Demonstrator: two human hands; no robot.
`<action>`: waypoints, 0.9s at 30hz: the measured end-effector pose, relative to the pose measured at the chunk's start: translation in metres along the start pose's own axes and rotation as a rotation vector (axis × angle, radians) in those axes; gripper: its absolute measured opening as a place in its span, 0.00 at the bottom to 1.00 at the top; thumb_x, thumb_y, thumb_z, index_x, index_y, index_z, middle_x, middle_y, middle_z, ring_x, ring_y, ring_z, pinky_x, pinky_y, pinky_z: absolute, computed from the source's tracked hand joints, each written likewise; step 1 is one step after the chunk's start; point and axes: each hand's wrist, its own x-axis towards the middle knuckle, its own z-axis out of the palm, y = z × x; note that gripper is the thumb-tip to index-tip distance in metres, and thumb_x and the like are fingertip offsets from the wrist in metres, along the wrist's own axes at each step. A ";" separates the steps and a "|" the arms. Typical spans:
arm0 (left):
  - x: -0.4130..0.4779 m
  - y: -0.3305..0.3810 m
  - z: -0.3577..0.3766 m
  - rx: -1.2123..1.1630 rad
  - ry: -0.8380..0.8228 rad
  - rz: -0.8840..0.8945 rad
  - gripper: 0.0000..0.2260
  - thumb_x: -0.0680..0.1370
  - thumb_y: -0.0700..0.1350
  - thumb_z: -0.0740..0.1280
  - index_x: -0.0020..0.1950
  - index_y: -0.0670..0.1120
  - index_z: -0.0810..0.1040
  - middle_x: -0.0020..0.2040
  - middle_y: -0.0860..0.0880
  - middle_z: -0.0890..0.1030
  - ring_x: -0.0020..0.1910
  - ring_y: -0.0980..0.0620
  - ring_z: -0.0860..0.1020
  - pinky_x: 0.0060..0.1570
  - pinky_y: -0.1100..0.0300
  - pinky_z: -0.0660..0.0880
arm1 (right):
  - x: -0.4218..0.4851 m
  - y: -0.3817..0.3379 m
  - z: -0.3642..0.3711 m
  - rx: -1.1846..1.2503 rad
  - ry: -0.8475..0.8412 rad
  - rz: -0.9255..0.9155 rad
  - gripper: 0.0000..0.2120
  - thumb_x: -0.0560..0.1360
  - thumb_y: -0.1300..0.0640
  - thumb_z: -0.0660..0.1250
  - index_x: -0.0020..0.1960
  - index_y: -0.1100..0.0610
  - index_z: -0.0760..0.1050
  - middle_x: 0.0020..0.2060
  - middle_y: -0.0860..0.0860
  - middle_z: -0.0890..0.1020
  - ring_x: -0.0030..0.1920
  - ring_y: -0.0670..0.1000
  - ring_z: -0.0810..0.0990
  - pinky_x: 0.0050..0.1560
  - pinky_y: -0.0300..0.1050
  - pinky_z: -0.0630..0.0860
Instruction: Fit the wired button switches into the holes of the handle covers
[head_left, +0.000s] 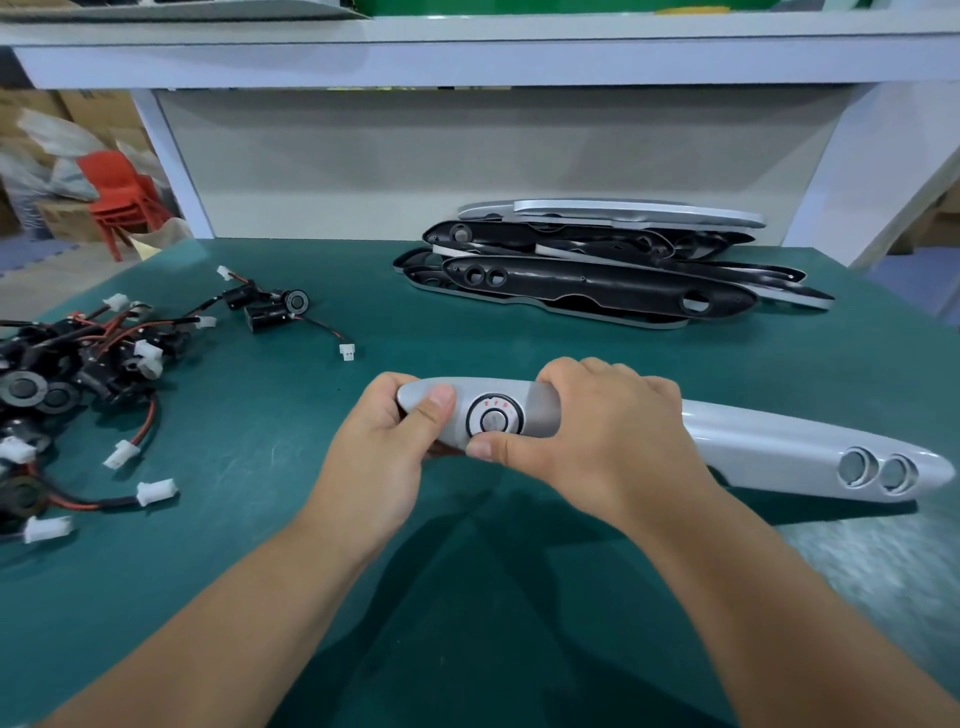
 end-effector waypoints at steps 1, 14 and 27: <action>0.000 0.000 0.000 -0.008 0.008 -0.007 0.17 0.69 0.58 0.65 0.46 0.46 0.74 0.47 0.40 0.83 0.50 0.37 0.80 0.56 0.38 0.75 | 0.000 0.001 0.000 0.001 -0.015 -0.008 0.34 0.54 0.19 0.50 0.42 0.47 0.68 0.35 0.42 0.71 0.42 0.48 0.69 0.46 0.46 0.57; -0.002 0.002 0.006 -0.043 0.016 0.035 0.10 0.79 0.48 0.64 0.48 0.41 0.73 0.48 0.40 0.83 0.48 0.43 0.82 0.51 0.50 0.79 | -0.007 -0.010 0.005 -0.071 0.124 0.051 0.32 0.57 0.19 0.43 0.34 0.48 0.56 0.33 0.43 0.66 0.41 0.50 0.65 0.47 0.47 0.55; 0.025 -0.016 -0.027 -0.142 0.098 -0.090 0.05 0.81 0.47 0.62 0.49 0.46 0.75 0.45 0.49 0.83 0.41 0.54 0.81 0.42 0.61 0.78 | -0.008 0.078 -0.019 -0.112 -0.380 0.138 0.40 0.57 0.24 0.64 0.66 0.35 0.57 0.57 0.40 0.72 0.61 0.48 0.70 0.62 0.55 0.64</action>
